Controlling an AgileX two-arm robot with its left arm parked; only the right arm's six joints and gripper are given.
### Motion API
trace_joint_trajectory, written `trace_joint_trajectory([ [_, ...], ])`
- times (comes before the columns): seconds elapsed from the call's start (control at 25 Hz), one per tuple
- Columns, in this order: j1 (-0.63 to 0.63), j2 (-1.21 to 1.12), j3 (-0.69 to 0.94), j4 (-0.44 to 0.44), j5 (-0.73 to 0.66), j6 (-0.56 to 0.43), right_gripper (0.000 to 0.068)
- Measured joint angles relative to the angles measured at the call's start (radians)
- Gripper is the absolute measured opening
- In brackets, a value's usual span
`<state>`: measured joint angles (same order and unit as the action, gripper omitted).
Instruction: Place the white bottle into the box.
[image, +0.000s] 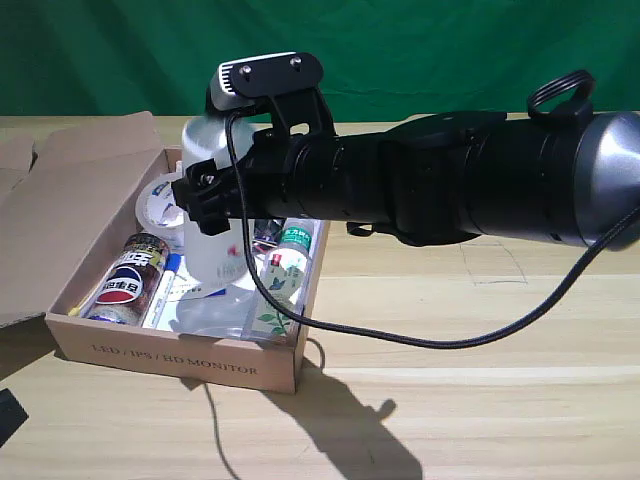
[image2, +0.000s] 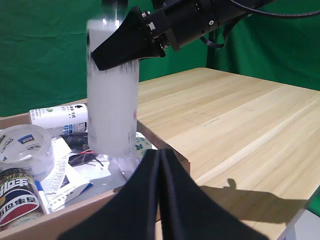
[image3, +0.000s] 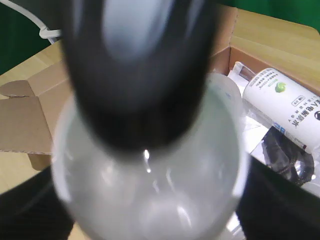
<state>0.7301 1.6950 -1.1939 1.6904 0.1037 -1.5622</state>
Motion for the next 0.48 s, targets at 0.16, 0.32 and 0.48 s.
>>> trace_joint_trajectory([
  [0.16, 0.000, 0.000, -0.018, -0.007, 0.002, -0.026, 0.0679],
  [0.32, 0.000, -0.018, -0.025, -0.008, -0.046, -0.037, 0.0679],
  [0.48, 0.000, -0.103, -0.025, -0.006, -0.215, -0.102, 0.0606],
])
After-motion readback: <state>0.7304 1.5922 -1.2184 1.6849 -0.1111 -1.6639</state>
